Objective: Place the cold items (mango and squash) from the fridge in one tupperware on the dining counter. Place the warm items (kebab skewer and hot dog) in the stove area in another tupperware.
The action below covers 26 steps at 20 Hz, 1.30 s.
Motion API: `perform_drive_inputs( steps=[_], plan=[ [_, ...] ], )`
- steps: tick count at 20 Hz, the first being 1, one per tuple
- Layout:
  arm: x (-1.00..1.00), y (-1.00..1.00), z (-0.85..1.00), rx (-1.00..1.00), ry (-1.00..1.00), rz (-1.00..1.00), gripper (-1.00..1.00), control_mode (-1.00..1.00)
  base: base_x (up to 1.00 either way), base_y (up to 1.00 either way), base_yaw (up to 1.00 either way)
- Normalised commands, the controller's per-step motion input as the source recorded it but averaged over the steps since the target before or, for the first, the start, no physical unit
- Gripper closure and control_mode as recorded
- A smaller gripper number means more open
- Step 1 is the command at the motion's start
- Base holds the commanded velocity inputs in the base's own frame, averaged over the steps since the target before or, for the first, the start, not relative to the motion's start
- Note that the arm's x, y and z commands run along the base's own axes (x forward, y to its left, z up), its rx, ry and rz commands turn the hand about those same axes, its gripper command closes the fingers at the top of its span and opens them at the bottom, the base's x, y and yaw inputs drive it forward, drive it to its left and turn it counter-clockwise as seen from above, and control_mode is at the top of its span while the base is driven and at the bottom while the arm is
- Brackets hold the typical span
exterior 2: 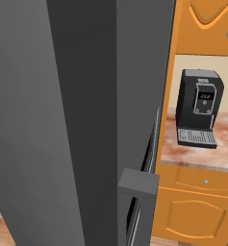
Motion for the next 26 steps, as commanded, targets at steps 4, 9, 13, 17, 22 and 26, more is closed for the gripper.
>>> perform_drive_inputs(
  steps=[4, 9, 13, 17, 22, 26],
  plan=[
    [0.39, 0.02, -0.03, 0.0, 0.0, 0.03, -1.0, -1.0, 0.0, 0.0, 0.0],
    [0.42, 0.01, -0.05, 0.0, 0.0, 0.03, -1.0, -1.0, 0.0, 0.0, 0.0],
    [0.24, 0.0, -0.05, 0.0, 0.0, 0.01, -1.0, -1.0, 0.0, 0.0, 0.0],
    [0.21, 0.0, -0.15, 0.0, 0.01, 0.0, -1.0, -1.0, 0.0, 0.0, 0.0],
    [0.28, 0.0, -0.22, 0.0, 0.01, 0.0, -1.0, -1.0, 0.0, 0.0, 0.0],
    [0.22, 0.0, -0.15, 0.0, 0.01, 0.0, -1.0, -1.0, 0.0, 0.0, 0.0]
  ],
)
